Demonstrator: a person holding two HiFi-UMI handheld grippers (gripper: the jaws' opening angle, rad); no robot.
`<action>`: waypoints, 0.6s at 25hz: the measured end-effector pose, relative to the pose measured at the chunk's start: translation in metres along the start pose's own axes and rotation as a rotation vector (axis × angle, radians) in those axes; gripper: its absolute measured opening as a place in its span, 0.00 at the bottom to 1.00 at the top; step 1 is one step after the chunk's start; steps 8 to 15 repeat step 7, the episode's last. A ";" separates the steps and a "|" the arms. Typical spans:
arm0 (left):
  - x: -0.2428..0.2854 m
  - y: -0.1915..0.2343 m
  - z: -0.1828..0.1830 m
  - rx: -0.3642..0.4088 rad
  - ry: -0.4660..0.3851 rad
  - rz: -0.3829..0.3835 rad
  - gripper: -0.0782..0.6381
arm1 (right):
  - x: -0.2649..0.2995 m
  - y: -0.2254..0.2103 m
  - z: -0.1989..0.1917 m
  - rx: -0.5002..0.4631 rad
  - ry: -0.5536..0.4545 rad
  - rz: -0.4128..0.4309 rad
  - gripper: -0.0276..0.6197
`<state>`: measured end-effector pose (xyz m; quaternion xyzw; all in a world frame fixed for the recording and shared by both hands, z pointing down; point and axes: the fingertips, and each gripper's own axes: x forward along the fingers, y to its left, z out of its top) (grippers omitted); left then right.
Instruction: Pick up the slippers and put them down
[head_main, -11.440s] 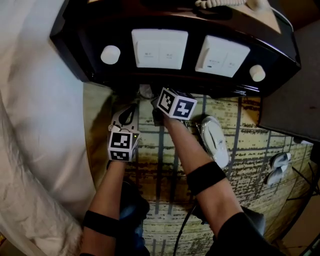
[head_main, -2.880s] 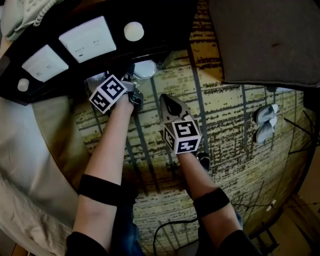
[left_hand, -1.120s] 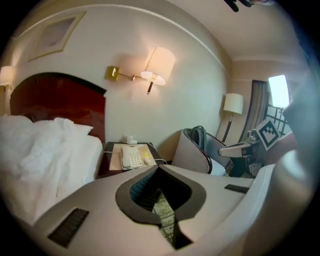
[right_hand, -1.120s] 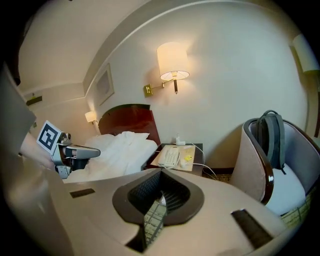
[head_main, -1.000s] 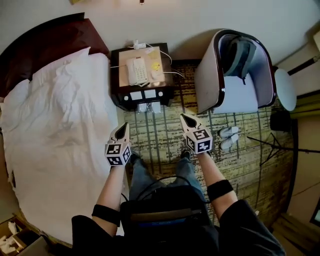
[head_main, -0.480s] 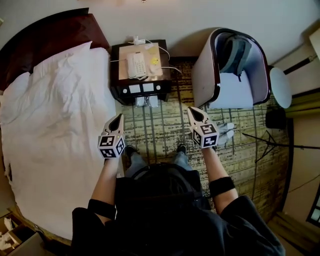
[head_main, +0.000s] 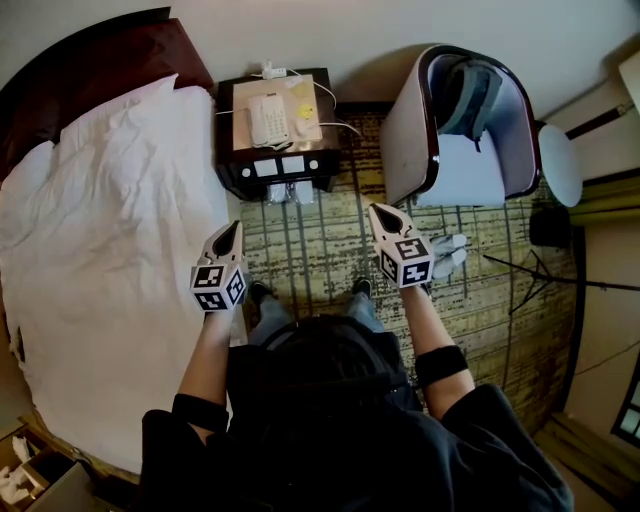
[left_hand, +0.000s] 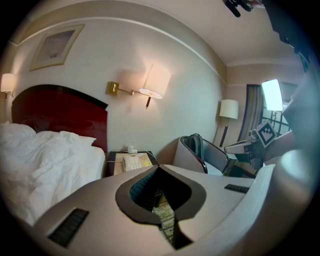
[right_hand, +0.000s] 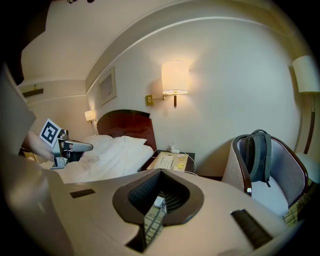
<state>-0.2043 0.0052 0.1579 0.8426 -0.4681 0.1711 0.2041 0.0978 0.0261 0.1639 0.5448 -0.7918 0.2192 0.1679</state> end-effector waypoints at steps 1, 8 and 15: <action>0.000 0.000 0.000 -0.001 0.002 -0.001 0.11 | 0.001 0.000 0.000 -0.001 0.001 0.001 0.04; -0.003 0.002 -0.003 -0.005 0.011 -0.004 0.11 | 0.003 -0.005 -0.002 0.009 0.004 -0.002 0.04; -0.003 0.002 -0.003 -0.005 0.011 -0.004 0.11 | 0.003 -0.005 -0.002 0.009 0.004 -0.002 0.04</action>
